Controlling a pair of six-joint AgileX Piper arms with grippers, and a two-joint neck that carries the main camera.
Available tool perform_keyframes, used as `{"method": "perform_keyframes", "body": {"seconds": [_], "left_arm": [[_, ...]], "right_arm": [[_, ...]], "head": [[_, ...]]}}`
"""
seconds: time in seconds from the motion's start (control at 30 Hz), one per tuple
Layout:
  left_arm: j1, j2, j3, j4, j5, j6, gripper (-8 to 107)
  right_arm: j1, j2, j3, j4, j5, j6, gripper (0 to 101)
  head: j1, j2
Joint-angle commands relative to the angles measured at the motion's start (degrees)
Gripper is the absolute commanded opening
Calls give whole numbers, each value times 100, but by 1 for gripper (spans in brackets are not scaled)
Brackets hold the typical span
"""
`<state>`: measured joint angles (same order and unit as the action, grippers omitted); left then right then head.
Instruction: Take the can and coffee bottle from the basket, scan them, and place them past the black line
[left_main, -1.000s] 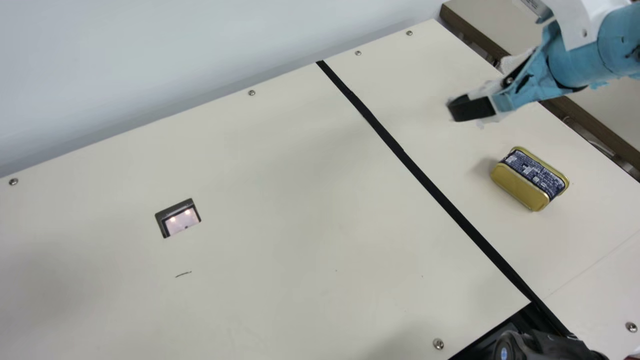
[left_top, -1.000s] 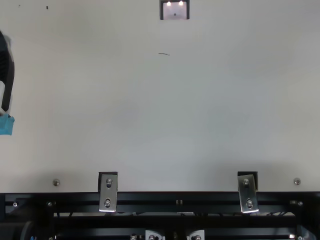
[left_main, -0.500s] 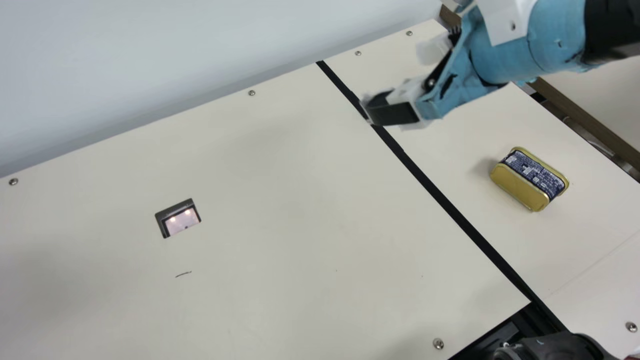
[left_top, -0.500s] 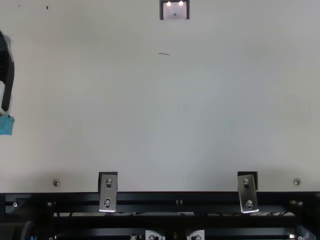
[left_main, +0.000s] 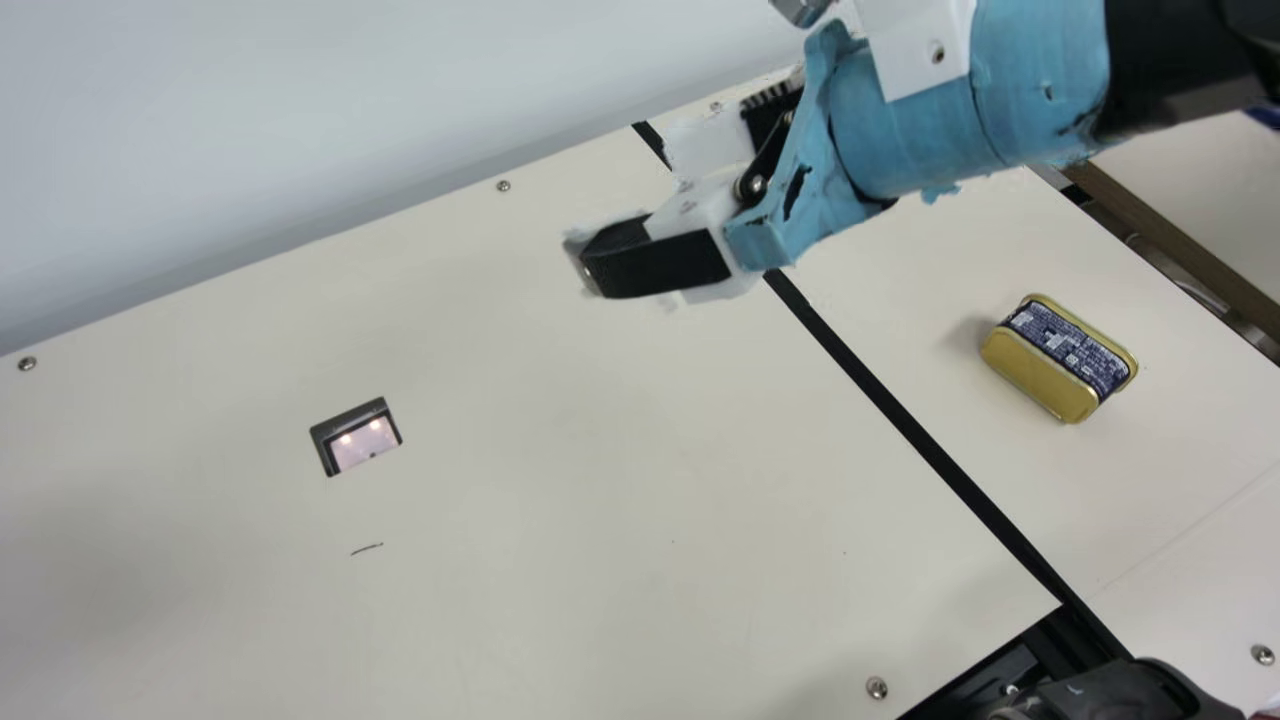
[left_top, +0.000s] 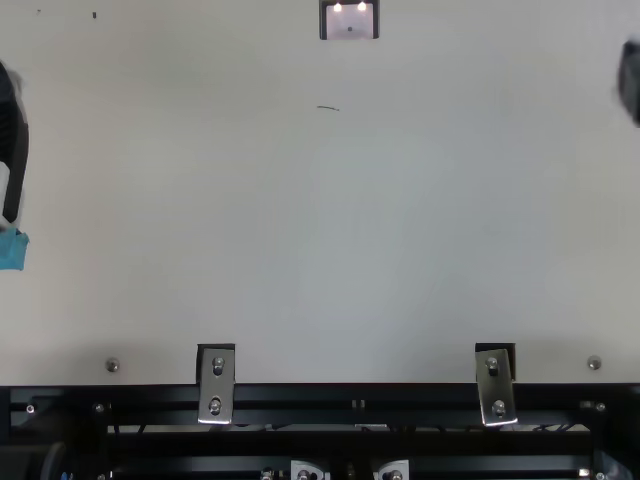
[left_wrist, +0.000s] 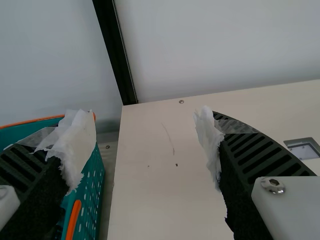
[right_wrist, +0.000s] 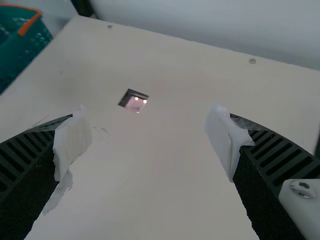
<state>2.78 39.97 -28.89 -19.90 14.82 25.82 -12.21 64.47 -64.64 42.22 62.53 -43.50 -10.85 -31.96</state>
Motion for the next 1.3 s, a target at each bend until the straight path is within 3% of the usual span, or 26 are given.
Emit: {"method": "perform_keyframes", "body": {"seconds": [0.0, 0.2, 0.43, 1.03, 1.27], "left_arm": [[0, 0, 0, 0, 0, 0, 90], [0, 0, 0, 0, 0, 0, 90], [0, 0, 0, 0, 0, 0, 90], [0, 0, 0, 0, 0, 0, 90], [0, 0, 0, 0, 0, 0, 90]], "right_arm": [[2, -127, 93, 313, 215, 83, 101], [199, -535, 353, 528, 490, 434, 101], [538, -962, 553, 289, 478, 919, 101], [538, -981, 556, 286, 514, 926, 101], [538, -981, 556, 286, 514, 926, 101]], "head": [[-125, -43], [-125, -43], [-125, -43], [-118, -24], [53, 609]]}}
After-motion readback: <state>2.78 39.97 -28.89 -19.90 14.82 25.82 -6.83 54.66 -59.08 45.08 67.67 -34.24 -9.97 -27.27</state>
